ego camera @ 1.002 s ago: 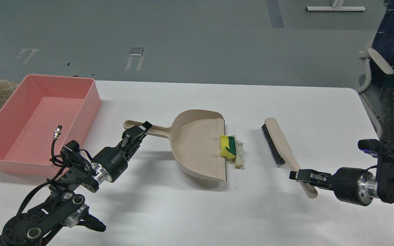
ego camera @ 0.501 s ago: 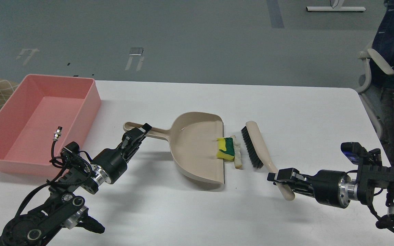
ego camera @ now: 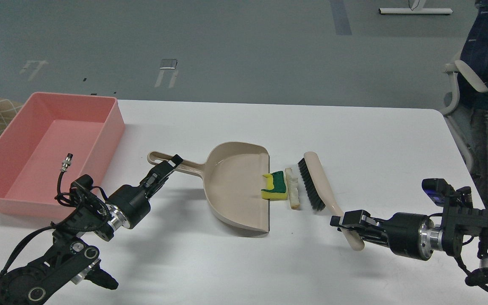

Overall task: Sweep and dump garbage into bin
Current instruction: 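Sweep the sponge and debris into the dustpan with the brush, then lift the dustpan with the left gripper and raise the brush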

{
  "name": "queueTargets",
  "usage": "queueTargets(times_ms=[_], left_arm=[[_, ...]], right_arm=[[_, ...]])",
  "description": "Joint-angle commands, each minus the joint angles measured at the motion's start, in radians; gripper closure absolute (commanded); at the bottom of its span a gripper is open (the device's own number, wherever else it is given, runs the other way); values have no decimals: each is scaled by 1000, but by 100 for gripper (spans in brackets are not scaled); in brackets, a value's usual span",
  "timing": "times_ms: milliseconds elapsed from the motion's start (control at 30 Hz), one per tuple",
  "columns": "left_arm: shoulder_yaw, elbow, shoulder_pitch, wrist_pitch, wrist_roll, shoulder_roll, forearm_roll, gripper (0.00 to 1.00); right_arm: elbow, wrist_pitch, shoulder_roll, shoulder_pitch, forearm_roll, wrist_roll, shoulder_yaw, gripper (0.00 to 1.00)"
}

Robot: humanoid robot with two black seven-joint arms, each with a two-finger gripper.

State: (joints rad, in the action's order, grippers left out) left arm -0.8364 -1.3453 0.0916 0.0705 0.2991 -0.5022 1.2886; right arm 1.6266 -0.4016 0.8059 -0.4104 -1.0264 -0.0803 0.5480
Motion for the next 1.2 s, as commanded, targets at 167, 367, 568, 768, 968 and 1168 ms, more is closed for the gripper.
queueTargets(times_ms=[167,367,568,768,968,1168], left_arm=[[-1,0,-1,0,2,-1,1,100],[-1,0,-3,0,2,1,1,100],[-1,-2,-3,0,3,1,3,100],[-1,-2,-3,0,3,1,1,100],[-1,-2,-3,0,3,7,0,100],[-7,-2,-3,0,5,11,-22,100]], right_arm=[[-2,0,-77,4,-1,-1,-5,100],[-4,1,-135,4,-1,-6,-7,100],[-2,4,-198,4,-1,-6,4,100],[-4,7,-248,4,-1,-7,16,100],[4,9,-266,1,-1,-12,33,100],[7,6,-257,1,-1,-15,113,100]])
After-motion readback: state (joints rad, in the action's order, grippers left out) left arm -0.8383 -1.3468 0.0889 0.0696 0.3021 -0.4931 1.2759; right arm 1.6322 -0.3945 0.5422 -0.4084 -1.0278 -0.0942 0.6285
